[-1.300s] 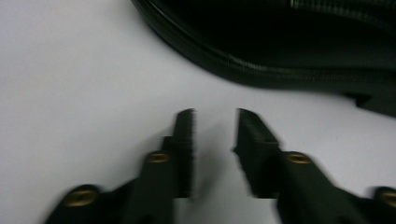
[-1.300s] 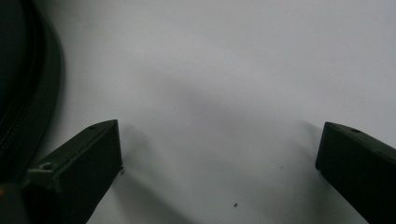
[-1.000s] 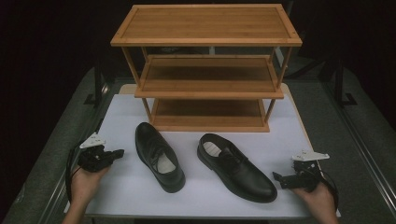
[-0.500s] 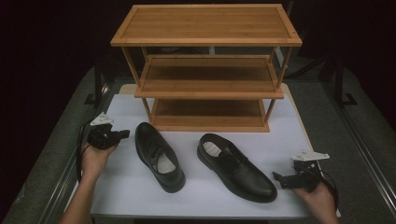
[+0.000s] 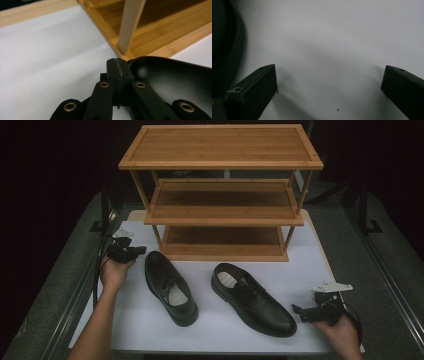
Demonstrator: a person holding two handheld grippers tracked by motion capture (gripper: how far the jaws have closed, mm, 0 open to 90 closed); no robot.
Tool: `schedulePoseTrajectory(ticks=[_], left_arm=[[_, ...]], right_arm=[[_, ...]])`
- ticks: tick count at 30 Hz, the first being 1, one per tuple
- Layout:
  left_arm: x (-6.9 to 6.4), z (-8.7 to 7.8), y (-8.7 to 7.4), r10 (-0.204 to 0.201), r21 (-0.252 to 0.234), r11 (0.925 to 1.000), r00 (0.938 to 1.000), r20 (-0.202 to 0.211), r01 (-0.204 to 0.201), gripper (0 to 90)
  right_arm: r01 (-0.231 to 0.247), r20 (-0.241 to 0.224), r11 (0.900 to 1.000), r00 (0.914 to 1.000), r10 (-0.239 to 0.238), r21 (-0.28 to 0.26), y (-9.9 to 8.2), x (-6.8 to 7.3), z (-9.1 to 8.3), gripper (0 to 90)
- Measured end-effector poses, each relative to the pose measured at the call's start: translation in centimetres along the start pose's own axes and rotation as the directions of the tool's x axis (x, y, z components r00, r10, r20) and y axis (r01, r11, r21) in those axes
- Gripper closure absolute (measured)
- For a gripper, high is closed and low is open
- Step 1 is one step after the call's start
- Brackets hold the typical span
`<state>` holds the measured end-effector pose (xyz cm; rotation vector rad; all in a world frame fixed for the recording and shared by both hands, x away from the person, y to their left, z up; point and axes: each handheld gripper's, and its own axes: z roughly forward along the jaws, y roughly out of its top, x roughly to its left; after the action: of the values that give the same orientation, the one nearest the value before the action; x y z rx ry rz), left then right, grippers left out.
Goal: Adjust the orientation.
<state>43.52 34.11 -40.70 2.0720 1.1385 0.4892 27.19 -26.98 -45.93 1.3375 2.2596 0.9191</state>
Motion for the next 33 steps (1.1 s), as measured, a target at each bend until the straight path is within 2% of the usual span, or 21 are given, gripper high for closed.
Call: schedulePoseTrajectory(ticks=[3, 6, 10, 15, 18, 20, 22, 23, 24, 27, 30, 32, 33], left_arm=[[0.2, 0.8, 0.2, 0.006, 0.026, 0.9997, 0.9999, -0.011, -0.005, 90.0], [0.1, 1.9, -0.1, -0.003, 0.051, 0.9987, 1.0000, 0.003, 0.003, 90.0], [-0.1, 1.9, -0.2, -0.006, 0.046, 0.9989, 1.0000, -0.007, 0.006, 90.0], [-0.9, 2.1, 0.0, 0.018, 0.041, 0.9990, 0.9997, 0.014, -0.018, 90.0], [-2.0, 2.3, 0.2, 0.044, 0.037, 0.9983, 0.9983, 0.037, -0.046, 90.0], [-2.3, 2.4, 0.2, 0.047, 0.035, 0.9982, 0.9979, 0.046, -0.048, 90.0], [-3.6, 2.7, 0.5, 0.081, 0.033, 0.9960, 0.9943, 0.070, -0.083, 90.0], [-3.6, 2.7, 0.5, 0.081, 0.033, 0.9960, 0.9943, 0.070, -0.083, 90.0], [-4.3, 2.9, 0.6, 0.097, 0.029, 0.9946, 0.9920, 0.082, -0.099, 90.0], [-4.7, 3.1, 0.6, 0.110, 0.028, 0.9932, 0.9908, 0.078, -0.113, 90.0], [-4.5, 2.7, 0.5, 0.103, 0.025, 0.9941, 0.9910, 0.085, -0.105, 90.0], [-4.5, 0.9, -0.1, 0.092, 0.004, 0.9957, 0.9922, 0.085, -0.092, 90.0], [-4.5, 0.9, -0.1, 0.092, 0.004, 0.9957, 0.9922, 0.085, -0.092, 90.0]], right_arm=[[0.000, 0.000, 1.0000, 1.0000, 0.000, 0.000, 0.0, 0.0, 0.0, 0.0], [0.000, 0.000, 1.0000, 1.0000, 0.000, 0.000, 0.0, 0.0, 0.0, 0.0], [0.000, 0.000, 1.0000, 1.0000, 0.000, 0.001, 0.0, 0.0, 0.0, 0.0], [0.000, 0.000, 1.0000, 1.0000, 0.000, 0.001, 0.0, 0.0, 0.0, 0.0], [0.000, 0.000, 1.0000, 1.0000, 0.000, 0.001, 0.0, 0.0, 0.0, 0.0], [0.000, 0.000, 1.0000, 1.0000, 0.000, 0.001, 0.0, 0.0, 0.0, 0.0], [0.000, 0.000, 1.0000, 1.0000, 0.000, 0.000, 0.0, 0.0, 0.0, 0.0], [0.000, 0.000, 1.0000, 1.0000, 0.000, 0.000, 0.0, 0.0, 0.0, 0.0], [0.000, 0.000, 1.0000, 1.0000, 0.000, 0.000, 0.0, 0.0, 0.0, 0.0], [0.000, 0.000, 1.0000, 1.0000, 0.000, 0.000, 0.0, 0.0, 0.0, 0.0], [0.000, 0.000, 1.0000, 1.0000, 0.000, 0.000, 0.0, 0.0, 0.0, 0.0], [0.000, 0.000, 1.0000, 1.0000, 0.000, 0.000, 0.0, 0.0, 0.0, 0.0], [0.000, 0.000, 1.0000, 1.0000, 0.000, 0.000, 0.0, 0.0, 0.0, 0.0]])
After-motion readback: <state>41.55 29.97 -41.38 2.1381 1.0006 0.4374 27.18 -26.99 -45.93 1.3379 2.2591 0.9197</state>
